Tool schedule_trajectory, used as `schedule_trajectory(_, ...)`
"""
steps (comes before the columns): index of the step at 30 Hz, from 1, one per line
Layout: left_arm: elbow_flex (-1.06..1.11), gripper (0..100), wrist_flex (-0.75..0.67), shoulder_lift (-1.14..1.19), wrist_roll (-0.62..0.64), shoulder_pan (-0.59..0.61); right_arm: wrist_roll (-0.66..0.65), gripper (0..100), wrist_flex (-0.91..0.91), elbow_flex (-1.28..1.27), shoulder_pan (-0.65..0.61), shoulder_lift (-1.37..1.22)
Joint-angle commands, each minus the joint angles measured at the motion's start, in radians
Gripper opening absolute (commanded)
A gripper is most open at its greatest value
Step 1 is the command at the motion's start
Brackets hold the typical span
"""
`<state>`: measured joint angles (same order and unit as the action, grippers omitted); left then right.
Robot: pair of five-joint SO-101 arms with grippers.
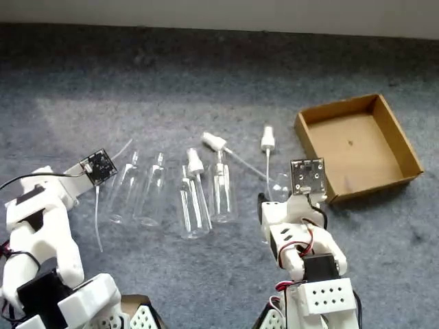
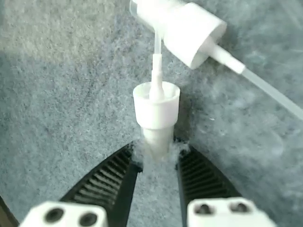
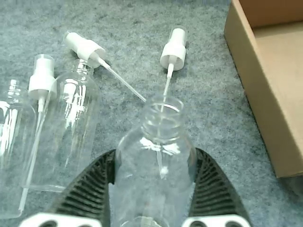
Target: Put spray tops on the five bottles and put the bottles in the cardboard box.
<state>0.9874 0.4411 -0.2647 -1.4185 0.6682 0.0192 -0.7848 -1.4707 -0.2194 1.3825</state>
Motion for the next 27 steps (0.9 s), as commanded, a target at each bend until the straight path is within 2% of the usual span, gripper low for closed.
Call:
schedule_trajectory(1, 0.007, 3, -0.061, -0.027, -0.247, 0.012, 0.002, 3.8, 0.024, 0.002, 0.008, 0.002)
schedule_trajectory(7, 0.007, 18, -0.064, -0.027, -0.209, 0.033, 0.002, 3.8, 0.024, 0.002, 0.008, 0.002)
schedule_trajectory(18, -0.071, 19, -0.028, -0.038, -0.195, 0.059, 0.002, 3.8, 0.024, 0.002, 0.008, 0.002)
schedule_trajectory(20, -0.113, 19, 0.02, -0.038, -0.163, 0.059, 0.002, 3.8, 0.024, 0.002, 0.008, 0.002)
schedule_trajectory(22, -0.177, 19, 0.092, -0.038, -0.075, 0.053, 0.002, 3.8, 0.024, 0.002, 0.008, 0.002)
schedule_trajectory(27, -0.383, 19, 0.379, -0.038, 0.057, 0.013, 0.002, 3.8, 0.024, 0.002, 0.008, 0.002)
